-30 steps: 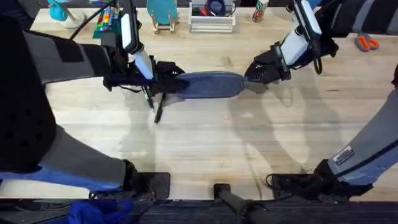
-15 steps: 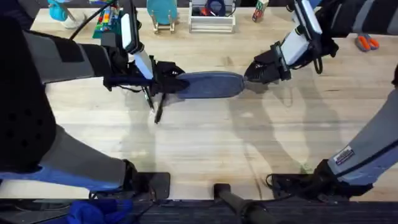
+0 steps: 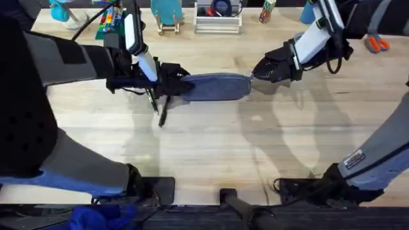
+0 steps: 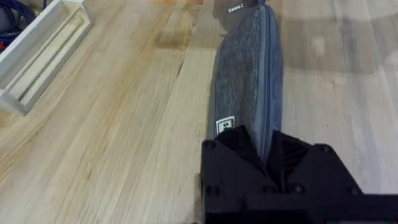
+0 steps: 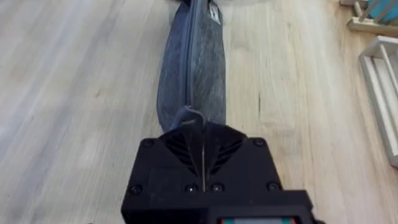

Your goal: Unzip the bag, pick up the pens from the table one at a time and place them inside, then zip the bag closed.

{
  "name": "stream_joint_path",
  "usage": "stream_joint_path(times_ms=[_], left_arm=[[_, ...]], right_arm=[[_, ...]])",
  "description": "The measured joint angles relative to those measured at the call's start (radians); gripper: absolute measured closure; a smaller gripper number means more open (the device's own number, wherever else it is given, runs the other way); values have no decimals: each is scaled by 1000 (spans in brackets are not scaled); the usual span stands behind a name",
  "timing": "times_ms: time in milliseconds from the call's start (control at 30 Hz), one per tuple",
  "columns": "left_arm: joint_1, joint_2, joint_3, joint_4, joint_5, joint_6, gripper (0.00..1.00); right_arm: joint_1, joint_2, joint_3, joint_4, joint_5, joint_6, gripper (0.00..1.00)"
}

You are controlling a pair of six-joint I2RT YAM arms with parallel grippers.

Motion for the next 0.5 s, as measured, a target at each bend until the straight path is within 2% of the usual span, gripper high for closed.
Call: stream_joint_path(times_ms=[500], left_arm=[[0, 0, 0, 0, 0, 0, 957]], right_arm=[[-1, 0, 0, -67, -70, 0, 970]])
